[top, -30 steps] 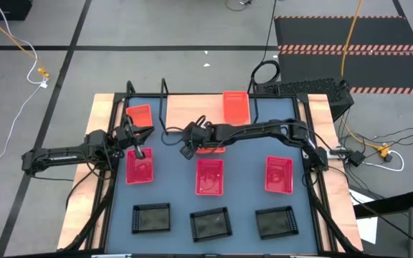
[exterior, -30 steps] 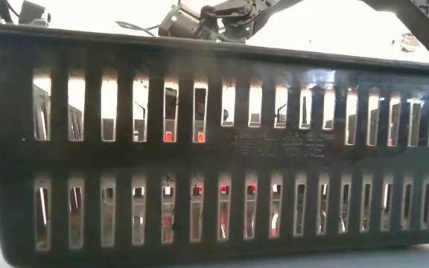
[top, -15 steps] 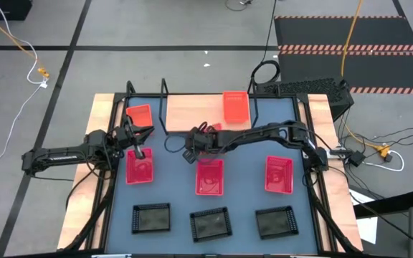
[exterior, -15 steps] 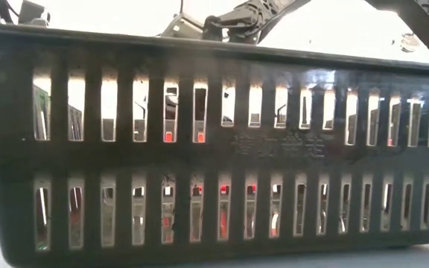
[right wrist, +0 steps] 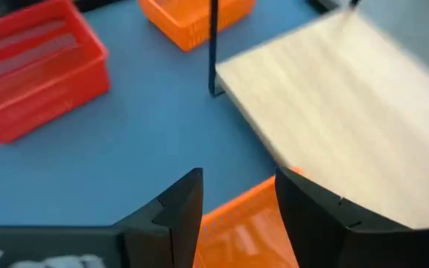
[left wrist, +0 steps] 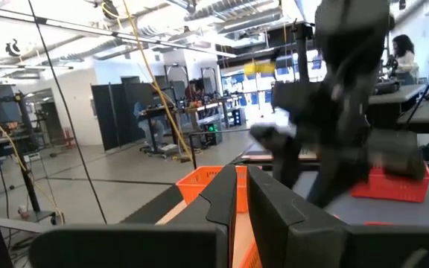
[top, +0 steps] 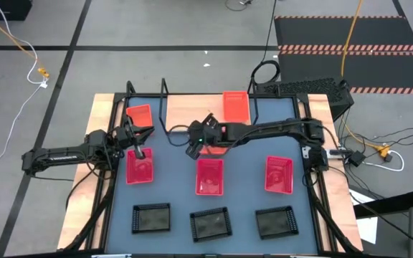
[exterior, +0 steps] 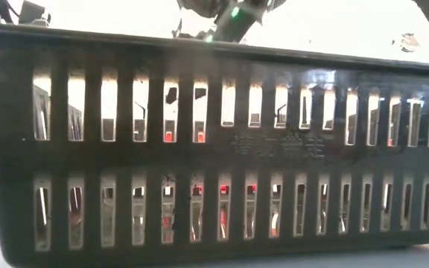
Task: Stack baskets on shelf by color
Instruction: Put the middle red bin on the shelf
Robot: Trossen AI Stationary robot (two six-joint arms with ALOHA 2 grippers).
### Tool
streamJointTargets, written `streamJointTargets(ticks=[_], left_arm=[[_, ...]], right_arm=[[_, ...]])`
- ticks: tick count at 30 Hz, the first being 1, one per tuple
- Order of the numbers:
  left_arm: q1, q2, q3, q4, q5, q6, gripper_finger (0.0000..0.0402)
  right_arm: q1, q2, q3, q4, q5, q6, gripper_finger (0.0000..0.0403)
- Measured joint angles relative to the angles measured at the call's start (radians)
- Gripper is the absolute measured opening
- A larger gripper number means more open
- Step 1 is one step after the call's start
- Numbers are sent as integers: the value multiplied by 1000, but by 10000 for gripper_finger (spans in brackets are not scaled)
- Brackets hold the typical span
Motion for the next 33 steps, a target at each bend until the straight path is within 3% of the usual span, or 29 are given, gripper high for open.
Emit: streamJointTargets(ticks=[3,6,10,16,21,33], left_arm=[[0,0,0,-7,0,-3,37],[0,0,0,-21,0,-7,37],[-1,0,0,-29,0,-29,37],[-1,0,0,-23,1,-51,37],[-1,0,0,-3,0,-41,37],[1,6,-1,2,-4,-11,37]], right_arm=[[31,-69,2,-116,-59,-103,162],[77,-114,-23,-211,-232,-135,162],[157,-156,-131,-180,-417,-158,162],[278,-186,-311,38,-430,-227,162],[315,-162,-390,192,-420,-231,162],[250,-139,-496,222,-525,-174,161]])
